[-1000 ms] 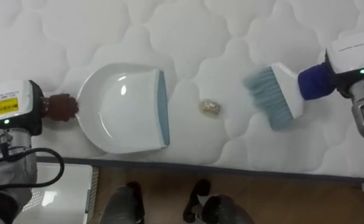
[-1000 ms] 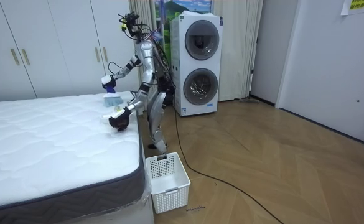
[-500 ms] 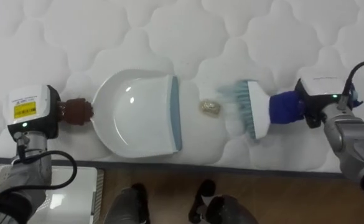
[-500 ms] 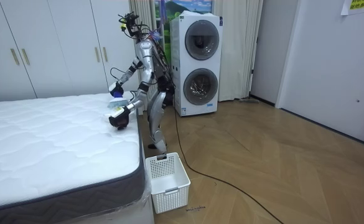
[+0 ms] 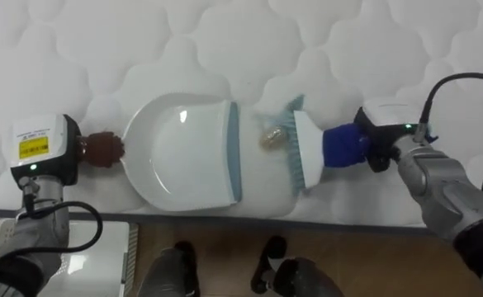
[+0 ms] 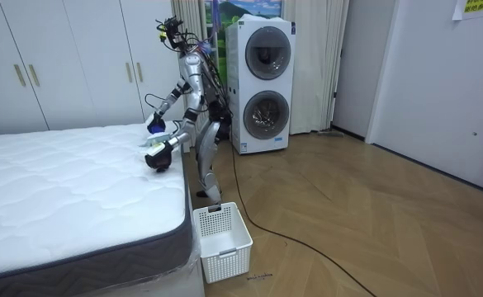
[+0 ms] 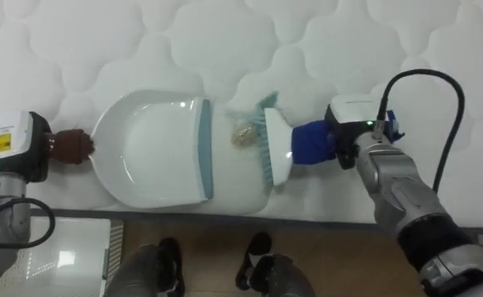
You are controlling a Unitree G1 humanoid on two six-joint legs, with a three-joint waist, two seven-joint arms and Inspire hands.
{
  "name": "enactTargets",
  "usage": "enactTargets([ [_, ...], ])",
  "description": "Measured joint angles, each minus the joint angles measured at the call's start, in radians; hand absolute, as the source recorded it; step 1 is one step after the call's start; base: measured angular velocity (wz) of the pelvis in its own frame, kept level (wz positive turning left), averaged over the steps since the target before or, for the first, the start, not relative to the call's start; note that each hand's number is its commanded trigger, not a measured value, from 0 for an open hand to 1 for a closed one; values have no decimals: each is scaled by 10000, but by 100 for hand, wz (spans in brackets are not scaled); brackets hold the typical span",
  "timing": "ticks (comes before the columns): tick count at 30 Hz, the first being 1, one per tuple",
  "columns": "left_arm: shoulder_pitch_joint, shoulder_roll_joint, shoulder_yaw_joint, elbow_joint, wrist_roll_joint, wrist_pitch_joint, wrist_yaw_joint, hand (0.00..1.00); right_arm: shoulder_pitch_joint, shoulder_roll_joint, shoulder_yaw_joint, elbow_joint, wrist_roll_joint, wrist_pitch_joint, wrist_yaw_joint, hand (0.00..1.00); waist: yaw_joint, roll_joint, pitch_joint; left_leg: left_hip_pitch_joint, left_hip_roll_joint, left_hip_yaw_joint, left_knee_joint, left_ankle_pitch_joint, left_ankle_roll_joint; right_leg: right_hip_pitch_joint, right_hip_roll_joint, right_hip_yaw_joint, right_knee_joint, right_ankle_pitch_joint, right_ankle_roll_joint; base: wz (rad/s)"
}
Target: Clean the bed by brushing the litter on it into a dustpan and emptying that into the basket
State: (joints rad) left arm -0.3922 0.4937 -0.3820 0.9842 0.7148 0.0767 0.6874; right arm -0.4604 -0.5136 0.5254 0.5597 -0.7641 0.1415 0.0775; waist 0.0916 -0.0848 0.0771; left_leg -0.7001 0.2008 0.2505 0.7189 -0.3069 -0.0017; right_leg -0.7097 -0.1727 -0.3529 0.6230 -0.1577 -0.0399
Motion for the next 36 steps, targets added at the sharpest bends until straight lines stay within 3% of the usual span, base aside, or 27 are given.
enactTargets([
  [7, 156, -54, -46, 163, 6, -43, 94, 100, -4, 148, 221, -599, 1684, 11, 913, 100, -23, 100, -60, 100, -13, 76, -71, 33, -30, 3, 4, 84, 27, 20, -25, -2],
  [13, 403, -129, 112, 194, 175, -102, 101, 100, -72, 1174, 212, -1028, 3867, -215, 1703, 100, -15, 208, -122, 154, -68, 134, -81, 48, -25, -81, -85, 132, 195, 18, -30, 0],
  [17, 567, -278, 219, 235, 221, -167, 81, 100, -110, 1656, 223, -1409, 5111, -656, 2260, 100, 0, 236, -118, 157, -207, 110, -93, 109, 56, -80, -254, 85, 266, 11, -32, 7],
  [23, 838, -407, 218, 237, 212, -163, 61, 100, -94, 1647, 253, -1405, 6612, -770, 2765, 100, 6, 239, -114, 121, -425, 22, -69, 193, 210, -49, -559, -84, 363, -2, 7, 9],
  [30, 838, -408, 224, 233, 200, -195, 57, 100, 85, 1625, 417, -1401, 7218, -991, 2858, 100, -59, 240, -114, 55, -431, -43, 38, 192, 217, -76, -579, -79, 401, -43, 27, 2],
  [36, 838, -394, 257, 235, 188, -426, 56, 100, 128, 1594, 398, -1333, 7293, -1089, 2673, 100, -61, 240, -114, 22, -419, -50, 78, 170, 241, -79, -585, -92, 411, -44, 26, 0],
])
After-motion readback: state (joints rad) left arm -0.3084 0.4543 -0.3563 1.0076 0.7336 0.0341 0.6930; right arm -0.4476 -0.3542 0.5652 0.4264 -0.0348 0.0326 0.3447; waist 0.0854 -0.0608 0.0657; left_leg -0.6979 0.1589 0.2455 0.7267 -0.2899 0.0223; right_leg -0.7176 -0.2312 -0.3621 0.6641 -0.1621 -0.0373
